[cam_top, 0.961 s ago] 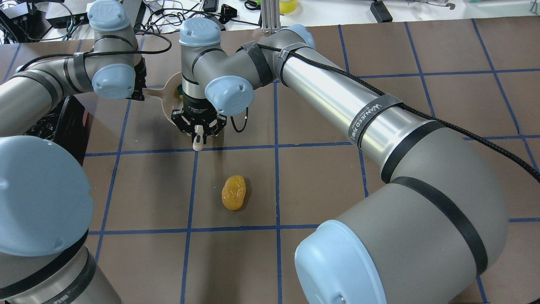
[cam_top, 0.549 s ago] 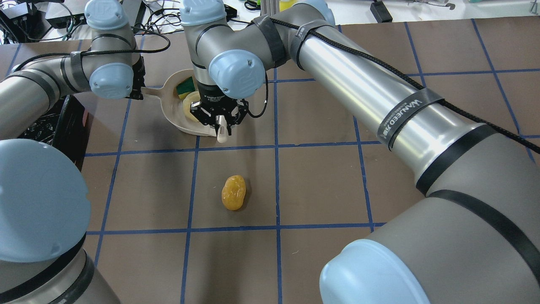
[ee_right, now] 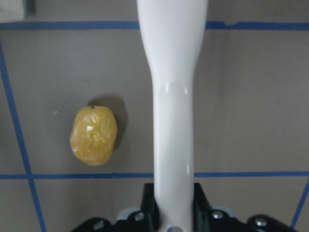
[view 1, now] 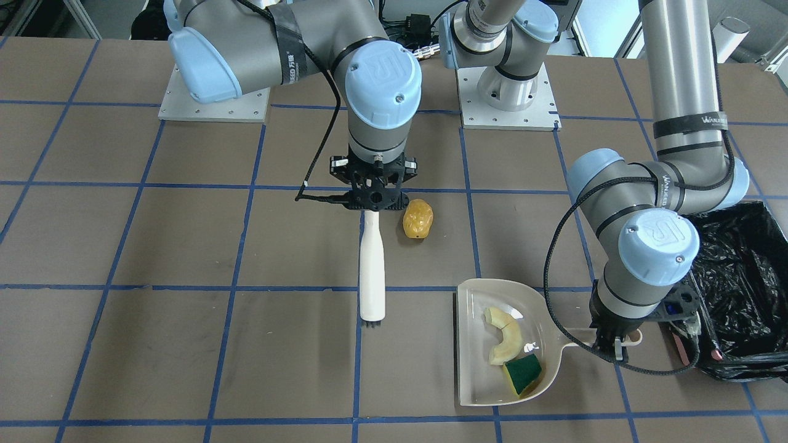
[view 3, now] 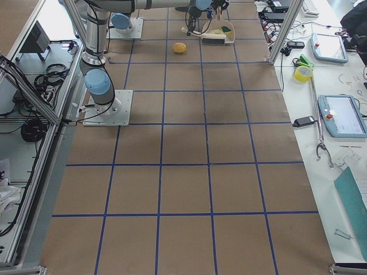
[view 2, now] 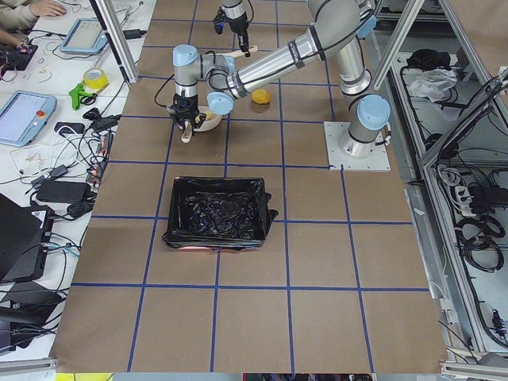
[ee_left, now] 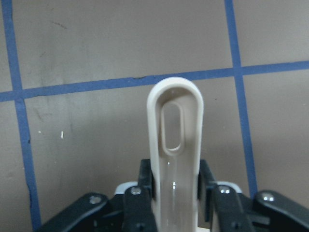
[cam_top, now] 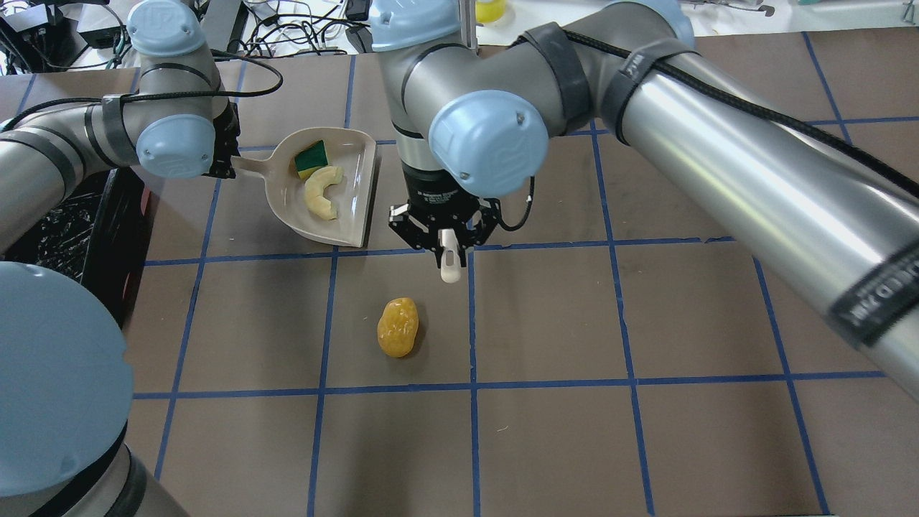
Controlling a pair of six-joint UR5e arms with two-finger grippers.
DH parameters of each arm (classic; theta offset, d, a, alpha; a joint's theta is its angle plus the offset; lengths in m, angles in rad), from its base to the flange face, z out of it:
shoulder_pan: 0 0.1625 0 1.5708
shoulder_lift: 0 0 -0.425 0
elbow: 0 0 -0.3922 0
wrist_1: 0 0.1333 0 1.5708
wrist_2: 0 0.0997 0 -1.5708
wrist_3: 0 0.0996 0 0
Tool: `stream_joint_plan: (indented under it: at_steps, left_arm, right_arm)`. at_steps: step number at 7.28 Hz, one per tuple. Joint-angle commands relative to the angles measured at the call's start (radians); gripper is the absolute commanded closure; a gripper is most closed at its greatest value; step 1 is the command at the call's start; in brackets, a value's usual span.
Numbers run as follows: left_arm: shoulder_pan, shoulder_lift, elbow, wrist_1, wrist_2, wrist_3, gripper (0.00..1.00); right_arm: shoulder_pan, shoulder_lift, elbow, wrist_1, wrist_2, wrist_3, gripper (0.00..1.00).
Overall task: Sweep and dump trash into bin
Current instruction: 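Move the brush with the right gripper behind the yellow potato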
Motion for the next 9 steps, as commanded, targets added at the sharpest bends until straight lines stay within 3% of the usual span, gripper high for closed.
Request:
stream_joint_plan:
  at_steps: [1, 4, 5, 9]
  left_arm:
    - [0.015, 0.064, -0.108, 0.006, 0.002, 0.010, 1.00]
    - [0.021, 0.162, -0.244, 0.006, 0.007, -0.011, 1.00]
    - [0.024, 0.198, -0.283, 0.005, 0.012, -0.004, 1.00]
    - [0.030, 0.323, -0.421, 0.000, 0.019, 0.001, 1.00]
  right_arm:
    - [-0.001, -0.143, 0.211, -0.060, -0.012, 0.009, 1.00]
    - [0.012, -0.186, 0.337, -0.060, 0.008, 0.066, 1.00]
    - [0.025, -0.183, 0.339, -0.058, 0.010, 0.131, 1.00]
    - [0.160, -0.168, 0.357, -0.078, 0.154, 0.328, 1.00]
